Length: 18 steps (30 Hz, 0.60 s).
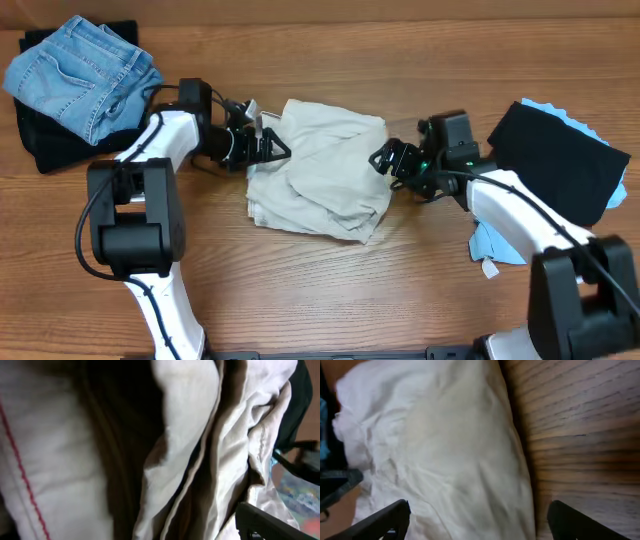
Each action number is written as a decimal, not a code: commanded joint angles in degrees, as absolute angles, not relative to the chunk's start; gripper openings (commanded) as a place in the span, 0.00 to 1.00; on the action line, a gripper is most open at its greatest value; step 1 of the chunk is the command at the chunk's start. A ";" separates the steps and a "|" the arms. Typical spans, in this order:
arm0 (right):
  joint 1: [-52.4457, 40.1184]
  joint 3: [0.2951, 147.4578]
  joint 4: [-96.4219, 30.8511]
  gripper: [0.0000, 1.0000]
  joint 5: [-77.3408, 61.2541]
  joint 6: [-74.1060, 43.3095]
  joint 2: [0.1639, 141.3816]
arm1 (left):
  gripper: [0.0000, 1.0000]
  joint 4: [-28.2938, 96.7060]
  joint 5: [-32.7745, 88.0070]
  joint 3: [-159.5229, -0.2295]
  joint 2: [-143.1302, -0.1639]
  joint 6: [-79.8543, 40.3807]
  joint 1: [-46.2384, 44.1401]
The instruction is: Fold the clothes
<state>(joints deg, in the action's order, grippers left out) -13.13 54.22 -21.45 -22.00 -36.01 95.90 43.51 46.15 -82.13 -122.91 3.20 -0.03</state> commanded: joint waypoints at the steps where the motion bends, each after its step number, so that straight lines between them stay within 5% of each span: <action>1: -13.10 54.37 -20.08 0.91 -21.47 -35.53 100.14 | 1.00 44.58 41.74 -80.29 -126.28 3.70 -4.51; 18: -13.47 54.37 -18.06 0.84 -24.47 -34.44 102.04 | 0.98 45.32 38.96 -80.29 -126.28 1.10 -14.70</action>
